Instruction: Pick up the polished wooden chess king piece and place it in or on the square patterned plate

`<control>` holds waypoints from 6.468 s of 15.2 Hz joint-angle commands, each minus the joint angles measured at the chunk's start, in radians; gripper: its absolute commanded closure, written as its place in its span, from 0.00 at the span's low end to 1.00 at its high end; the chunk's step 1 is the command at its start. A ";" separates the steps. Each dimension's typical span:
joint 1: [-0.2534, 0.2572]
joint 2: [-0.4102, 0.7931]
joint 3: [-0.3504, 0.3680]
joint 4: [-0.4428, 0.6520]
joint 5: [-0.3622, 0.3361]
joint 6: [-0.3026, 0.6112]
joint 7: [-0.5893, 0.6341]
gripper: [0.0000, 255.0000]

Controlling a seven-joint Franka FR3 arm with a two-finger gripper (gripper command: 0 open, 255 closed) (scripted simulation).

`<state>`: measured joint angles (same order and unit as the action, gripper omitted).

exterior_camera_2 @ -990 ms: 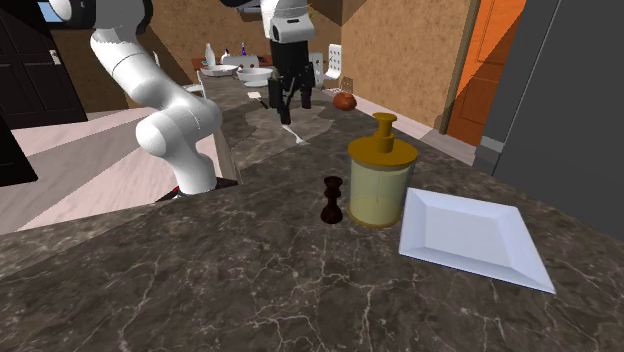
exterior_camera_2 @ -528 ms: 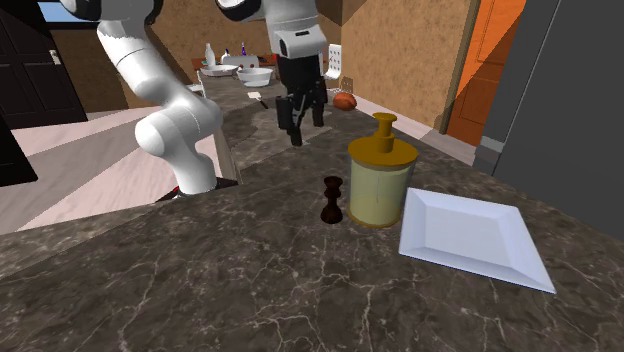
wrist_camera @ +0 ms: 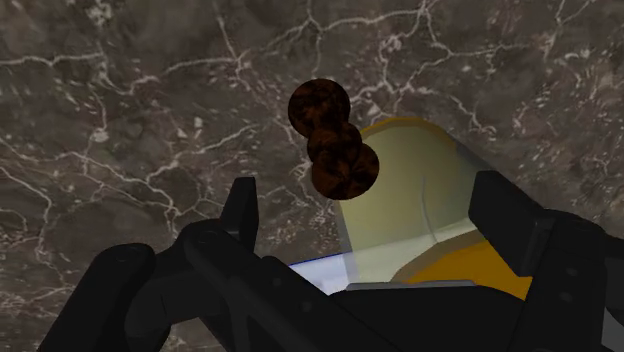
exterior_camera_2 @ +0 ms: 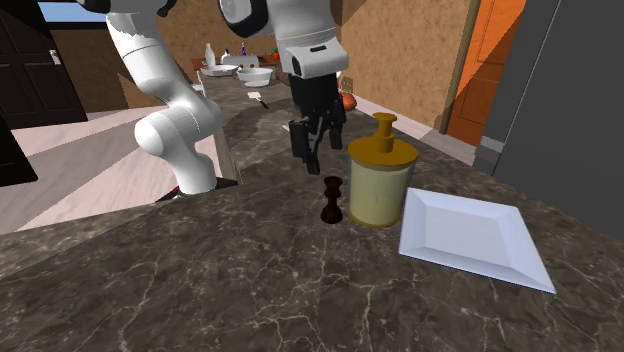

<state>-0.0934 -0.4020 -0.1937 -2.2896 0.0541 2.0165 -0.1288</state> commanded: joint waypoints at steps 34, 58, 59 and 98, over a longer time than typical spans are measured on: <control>0.004 0.019 0.003 0.050 0.003 -0.028 0.007 1.00; 0.052 0.663 0.041 0.976 0.099 -0.309 0.100 1.00; 0.049 0.717 0.043 1.059 0.105 -0.338 0.106 1.00; 0.061 0.790 0.050 0.918 0.117 -0.124 0.093 0.00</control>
<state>-0.0322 0.3878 -0.1432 -1.3895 0.1725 1.9092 -0.0392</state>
